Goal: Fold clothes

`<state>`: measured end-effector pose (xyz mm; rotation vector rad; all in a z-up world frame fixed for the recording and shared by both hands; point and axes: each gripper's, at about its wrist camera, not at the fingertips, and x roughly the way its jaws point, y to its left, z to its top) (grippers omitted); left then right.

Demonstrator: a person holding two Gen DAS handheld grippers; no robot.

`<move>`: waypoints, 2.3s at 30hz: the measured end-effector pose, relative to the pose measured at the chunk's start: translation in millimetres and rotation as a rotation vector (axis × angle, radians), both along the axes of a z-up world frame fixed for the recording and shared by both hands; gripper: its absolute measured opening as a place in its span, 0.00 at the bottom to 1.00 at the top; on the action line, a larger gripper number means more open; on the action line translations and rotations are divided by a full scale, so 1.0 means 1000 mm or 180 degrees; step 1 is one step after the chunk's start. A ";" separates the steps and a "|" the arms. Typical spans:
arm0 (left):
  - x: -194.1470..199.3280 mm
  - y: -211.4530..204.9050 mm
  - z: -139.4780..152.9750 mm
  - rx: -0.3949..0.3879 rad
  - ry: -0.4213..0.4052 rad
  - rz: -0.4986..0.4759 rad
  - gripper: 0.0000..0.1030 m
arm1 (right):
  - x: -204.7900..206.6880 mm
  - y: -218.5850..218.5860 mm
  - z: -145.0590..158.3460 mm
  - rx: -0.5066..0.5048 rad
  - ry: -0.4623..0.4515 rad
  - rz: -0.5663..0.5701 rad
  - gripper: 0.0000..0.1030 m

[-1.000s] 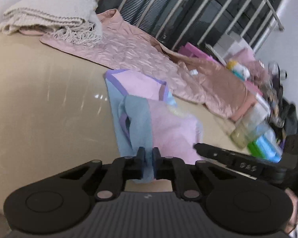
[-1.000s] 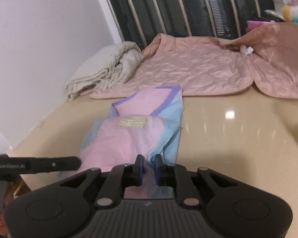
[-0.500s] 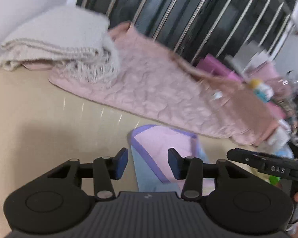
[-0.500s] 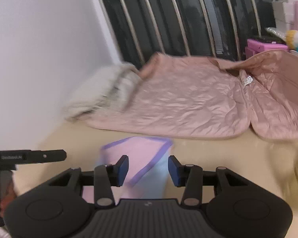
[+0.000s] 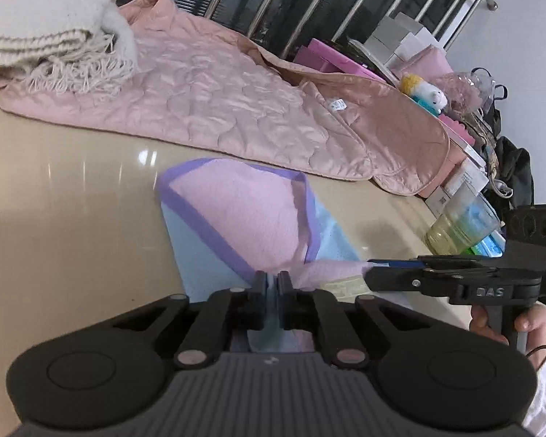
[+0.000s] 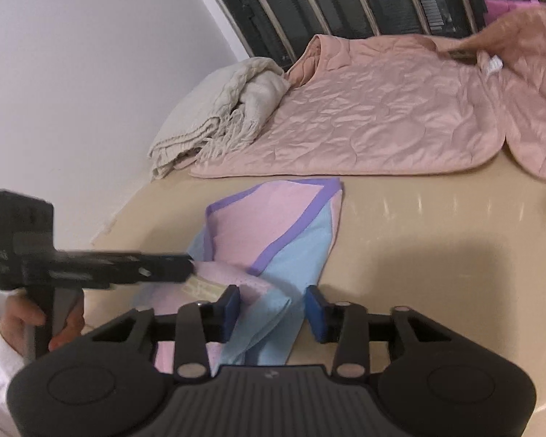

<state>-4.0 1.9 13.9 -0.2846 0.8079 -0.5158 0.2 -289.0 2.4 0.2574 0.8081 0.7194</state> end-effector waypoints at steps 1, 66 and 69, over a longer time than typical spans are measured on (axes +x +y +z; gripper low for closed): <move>0.000 0.000 0.002 -0.0022 -0.0025 0.0011 0.05 | 0.001 0.001 -0.001 0.0037 0.0011 0.0019 0.09; -0.085 0.021 0.007 -0.0042 -0.0450 0.1079 0.67 | -0.081 0.038 0.020 -0.0338 -0.0648 -0.0557 0.20; -0.076 0.016 0.000 -0.0132 -0.0319 0.0978 0.46 | -0.086 0.045 0.013 -0.0369 -0.0611 -0.0481 0.20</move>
